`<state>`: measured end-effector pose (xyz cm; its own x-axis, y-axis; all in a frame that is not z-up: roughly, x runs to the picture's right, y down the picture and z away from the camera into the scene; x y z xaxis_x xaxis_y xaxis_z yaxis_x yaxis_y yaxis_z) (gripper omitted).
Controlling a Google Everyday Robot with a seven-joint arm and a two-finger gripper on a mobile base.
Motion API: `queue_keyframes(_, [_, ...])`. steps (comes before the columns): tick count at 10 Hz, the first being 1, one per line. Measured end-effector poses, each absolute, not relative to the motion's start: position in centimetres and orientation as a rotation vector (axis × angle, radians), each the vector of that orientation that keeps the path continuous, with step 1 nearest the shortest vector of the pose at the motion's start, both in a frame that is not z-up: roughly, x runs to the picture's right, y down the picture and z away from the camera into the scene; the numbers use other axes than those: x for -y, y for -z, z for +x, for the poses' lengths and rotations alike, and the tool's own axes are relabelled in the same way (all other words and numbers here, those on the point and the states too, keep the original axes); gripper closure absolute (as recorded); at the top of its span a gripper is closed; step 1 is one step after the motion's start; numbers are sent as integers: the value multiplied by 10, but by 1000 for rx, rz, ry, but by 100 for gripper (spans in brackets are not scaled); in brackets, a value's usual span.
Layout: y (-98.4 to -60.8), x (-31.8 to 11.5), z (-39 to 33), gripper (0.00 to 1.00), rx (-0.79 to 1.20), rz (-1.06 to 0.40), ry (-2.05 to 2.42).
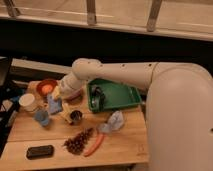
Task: Place sponge in metal cup
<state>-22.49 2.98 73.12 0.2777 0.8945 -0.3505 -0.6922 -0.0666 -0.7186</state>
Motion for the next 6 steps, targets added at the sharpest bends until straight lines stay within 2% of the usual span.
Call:
queue_keyframes(4, [-730, -28, -223, 100, 255, -961, -1336])
queue_keyframes(6, [-723, -31, -200, 100, 235, -927, -1378])
